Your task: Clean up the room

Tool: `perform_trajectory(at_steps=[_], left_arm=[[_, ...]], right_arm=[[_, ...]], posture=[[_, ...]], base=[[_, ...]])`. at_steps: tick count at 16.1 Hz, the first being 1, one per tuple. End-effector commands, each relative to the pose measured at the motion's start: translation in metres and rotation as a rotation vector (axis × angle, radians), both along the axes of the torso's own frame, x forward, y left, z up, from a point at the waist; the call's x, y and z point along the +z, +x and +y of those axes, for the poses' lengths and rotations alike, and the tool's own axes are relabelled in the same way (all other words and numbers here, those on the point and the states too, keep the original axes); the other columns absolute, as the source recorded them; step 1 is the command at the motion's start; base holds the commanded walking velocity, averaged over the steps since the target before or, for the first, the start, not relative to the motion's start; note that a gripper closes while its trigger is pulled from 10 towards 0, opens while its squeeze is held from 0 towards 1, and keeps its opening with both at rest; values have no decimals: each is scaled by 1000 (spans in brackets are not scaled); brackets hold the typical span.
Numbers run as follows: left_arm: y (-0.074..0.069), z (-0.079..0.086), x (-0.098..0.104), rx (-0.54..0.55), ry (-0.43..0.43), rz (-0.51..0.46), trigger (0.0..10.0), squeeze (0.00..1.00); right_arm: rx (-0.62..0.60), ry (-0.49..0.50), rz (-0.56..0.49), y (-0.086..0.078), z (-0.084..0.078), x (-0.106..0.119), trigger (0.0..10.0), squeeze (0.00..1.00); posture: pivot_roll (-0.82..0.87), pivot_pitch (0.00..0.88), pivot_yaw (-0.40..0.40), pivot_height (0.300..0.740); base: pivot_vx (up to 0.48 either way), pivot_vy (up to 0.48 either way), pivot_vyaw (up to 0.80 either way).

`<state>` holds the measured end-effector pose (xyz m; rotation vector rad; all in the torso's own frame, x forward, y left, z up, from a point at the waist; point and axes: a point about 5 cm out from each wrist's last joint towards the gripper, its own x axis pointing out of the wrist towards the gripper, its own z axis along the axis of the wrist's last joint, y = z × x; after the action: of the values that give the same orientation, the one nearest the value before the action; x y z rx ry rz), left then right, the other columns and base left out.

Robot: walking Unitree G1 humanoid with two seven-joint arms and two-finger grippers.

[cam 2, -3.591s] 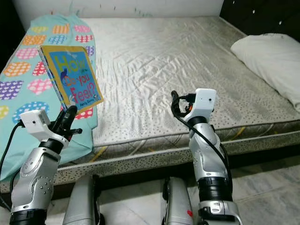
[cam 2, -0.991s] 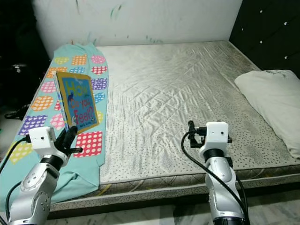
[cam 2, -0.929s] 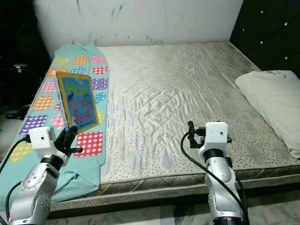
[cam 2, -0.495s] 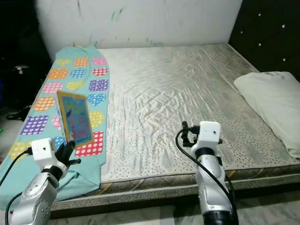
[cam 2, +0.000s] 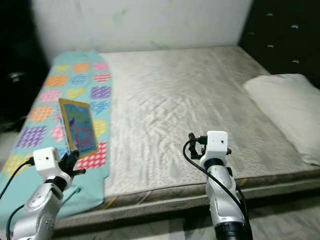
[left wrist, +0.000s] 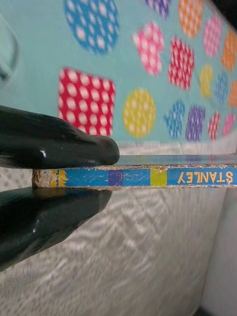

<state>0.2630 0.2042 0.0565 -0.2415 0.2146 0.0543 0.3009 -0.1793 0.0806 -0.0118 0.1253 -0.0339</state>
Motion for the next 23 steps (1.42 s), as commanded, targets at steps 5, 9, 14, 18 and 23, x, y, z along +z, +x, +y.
perform_trajectory(at_steps=[5,9,14,18,23], left_arm=[[10,-1,12,-14,21,-61,10000,0],[12,-1,13,-17,23,-65,10000,0],[14,-2,13,-15,11,-69,10000,0],[16,-2,14,-17,4,-73,10000,0],[18,-1,14,-17,5,-77,10000,0]], right_arm=[[36,-28,-13,5,3,3,10000,0],[55,-51,-28,6,6,5,10000,0],[52,-50,-40,8,5,6,10000,0],[50,-37,-46,9,4,7,10000,0],[51,-30,-48,11,6,7,10000,0]], posture=[[-63,0,5,740],[-62,0,6,740],[-62,0,6,740],[-63,0,5,740],[-59,0,7,740]], base=[[0,0,-160],[0,0,706],[0,0,640],[0,0,0],[0,202,0]])
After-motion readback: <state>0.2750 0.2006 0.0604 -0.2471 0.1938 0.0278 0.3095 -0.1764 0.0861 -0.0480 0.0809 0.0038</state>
